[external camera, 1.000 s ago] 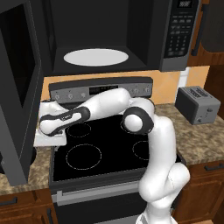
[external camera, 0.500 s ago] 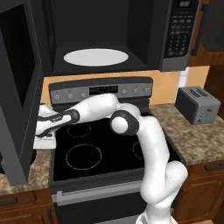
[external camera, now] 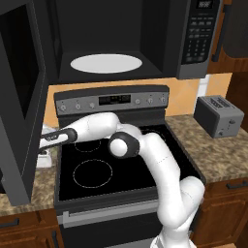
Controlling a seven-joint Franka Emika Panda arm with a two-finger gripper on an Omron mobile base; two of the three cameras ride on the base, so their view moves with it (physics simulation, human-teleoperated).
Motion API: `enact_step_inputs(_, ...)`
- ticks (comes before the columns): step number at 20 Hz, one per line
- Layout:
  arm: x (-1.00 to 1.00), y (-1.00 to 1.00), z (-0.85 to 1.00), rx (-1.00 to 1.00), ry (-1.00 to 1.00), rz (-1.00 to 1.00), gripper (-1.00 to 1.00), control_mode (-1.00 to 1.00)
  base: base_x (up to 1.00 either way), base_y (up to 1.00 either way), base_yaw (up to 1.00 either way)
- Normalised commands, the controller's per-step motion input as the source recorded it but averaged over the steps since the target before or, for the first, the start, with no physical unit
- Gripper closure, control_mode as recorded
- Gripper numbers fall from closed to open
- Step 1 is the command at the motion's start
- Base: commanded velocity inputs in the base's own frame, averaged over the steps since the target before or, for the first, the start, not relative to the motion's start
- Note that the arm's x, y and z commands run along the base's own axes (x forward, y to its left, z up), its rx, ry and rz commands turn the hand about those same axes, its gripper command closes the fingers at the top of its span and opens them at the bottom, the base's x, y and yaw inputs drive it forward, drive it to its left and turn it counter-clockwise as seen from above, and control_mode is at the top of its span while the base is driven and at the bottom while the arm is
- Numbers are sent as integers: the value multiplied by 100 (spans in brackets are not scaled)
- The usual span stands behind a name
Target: Open the microwave, place the bowl with waffle inside the microwave, then close the microwave door and turn it on.
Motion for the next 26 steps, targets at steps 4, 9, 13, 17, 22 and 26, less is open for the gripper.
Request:
enact_step_inputs(4,1,1,-6,0,3,0,100,-100,0,0,0)
enact_step_inputs(9,0,0,0,0,0,0,100,-100,0,0,0)
enact_step_inputs(13,0,-12,0,0,0,0,100,-100,0,0,0)
enact_step_inputs(17,9,-73,-3,2,0,-2,100,-100,0,0,0)
enact_step_inputs(22,7,-100,-19,16,-1,-12,100,-100,0,0,0)
enact_step_inputs(26,-5,-100,0,29,-16,-12,100,-100,0,0,0)
